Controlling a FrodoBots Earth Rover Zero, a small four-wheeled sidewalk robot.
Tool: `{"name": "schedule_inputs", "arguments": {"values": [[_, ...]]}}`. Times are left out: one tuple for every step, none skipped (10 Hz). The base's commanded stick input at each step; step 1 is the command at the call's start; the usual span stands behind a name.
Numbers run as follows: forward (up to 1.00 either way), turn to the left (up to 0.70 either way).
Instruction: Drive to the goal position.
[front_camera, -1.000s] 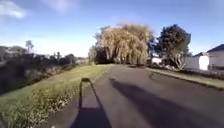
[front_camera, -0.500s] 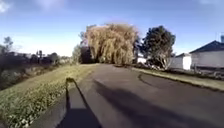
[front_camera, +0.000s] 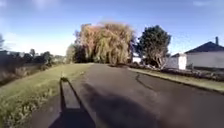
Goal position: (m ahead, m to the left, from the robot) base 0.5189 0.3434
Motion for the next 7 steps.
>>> {"name": "schedule_inputs", "arguments": {"values": [[1.00, 0.00], [1.00, 0.00], [1.00, 0.00], [1.00, 0.00], [1.00, 0.00], [1.00, 0.00], [1.00, 0.00]]}}
